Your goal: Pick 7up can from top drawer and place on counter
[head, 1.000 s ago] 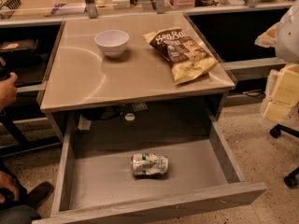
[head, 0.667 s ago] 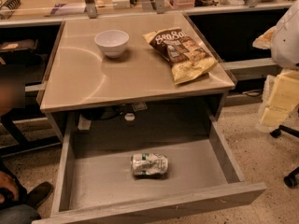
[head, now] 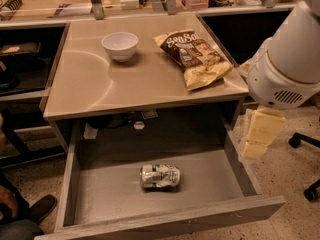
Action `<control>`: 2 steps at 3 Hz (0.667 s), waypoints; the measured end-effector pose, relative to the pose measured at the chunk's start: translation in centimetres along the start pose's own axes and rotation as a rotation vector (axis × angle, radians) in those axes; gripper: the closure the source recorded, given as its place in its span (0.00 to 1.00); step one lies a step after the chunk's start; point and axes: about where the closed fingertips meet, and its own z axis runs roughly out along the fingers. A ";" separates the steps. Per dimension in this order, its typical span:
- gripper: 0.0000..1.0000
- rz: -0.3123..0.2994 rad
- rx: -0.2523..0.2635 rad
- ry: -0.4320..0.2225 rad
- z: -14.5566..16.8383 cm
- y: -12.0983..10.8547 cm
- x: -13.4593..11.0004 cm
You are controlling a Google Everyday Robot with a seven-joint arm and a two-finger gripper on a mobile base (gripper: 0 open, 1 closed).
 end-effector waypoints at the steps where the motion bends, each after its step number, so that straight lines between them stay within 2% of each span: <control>1: 0.00 -0.006 0.012 0.025 0.3 0.4 0.0; 2: 0.00 0.004 0.003 0.032 3.3 0.2 -0.6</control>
Offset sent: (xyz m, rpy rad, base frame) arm 0.0379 0.0227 -0.0830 -0.0118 0.0177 -0.0415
